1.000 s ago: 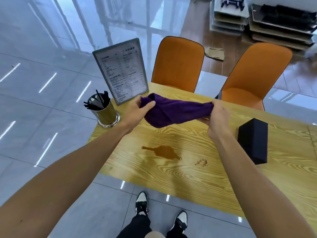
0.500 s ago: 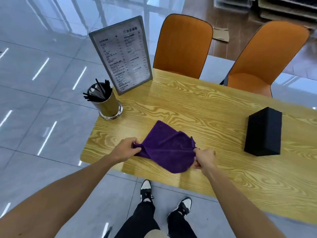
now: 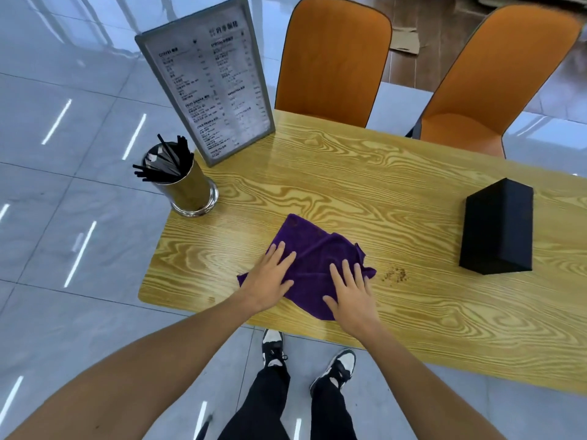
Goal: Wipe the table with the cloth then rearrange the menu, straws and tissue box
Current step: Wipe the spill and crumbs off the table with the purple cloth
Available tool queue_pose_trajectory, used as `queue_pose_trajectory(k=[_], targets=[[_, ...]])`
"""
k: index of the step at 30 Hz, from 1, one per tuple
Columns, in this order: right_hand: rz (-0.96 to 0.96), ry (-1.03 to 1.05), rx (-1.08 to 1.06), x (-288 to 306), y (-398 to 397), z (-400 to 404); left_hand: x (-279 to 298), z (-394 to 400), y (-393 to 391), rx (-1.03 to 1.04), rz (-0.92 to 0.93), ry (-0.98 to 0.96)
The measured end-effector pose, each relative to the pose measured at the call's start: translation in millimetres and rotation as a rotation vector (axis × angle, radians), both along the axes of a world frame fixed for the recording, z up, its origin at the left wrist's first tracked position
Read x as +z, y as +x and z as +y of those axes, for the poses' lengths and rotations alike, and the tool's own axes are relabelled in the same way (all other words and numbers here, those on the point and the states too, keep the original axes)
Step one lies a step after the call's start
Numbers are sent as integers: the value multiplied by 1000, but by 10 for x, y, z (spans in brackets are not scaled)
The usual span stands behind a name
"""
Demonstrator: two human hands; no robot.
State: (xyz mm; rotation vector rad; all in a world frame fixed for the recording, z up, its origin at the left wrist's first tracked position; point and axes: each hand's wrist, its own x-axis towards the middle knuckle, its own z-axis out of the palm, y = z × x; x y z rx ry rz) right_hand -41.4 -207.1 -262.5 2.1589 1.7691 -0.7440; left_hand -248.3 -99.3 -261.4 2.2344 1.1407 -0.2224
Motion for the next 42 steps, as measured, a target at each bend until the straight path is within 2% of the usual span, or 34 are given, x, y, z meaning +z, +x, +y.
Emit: queue_pose_trajectory(k=[4, 10, 20, 29, 34, 42], targets=[[-103, 42, 57, -140, -106, -119, -208, -245, -54, -75, 111, 32], [-77, 169, 124, -225, -110, -172, -339, -351, -189, -78, 40, 168], [-4, 197, 74, -290, -137, 401, -445, 67, 18, -116, 88, 179], [39, 246, 110, -376, 7, 1424, -452, 991, 403, -127, 71, 200], [82, 277, 80, -386, 77, 1810, -420, 1428, 510, -110, 33, 143], [127, 285, 113, -338, 8, 1691, -297, 1176, 409, 30, -59, 111]])
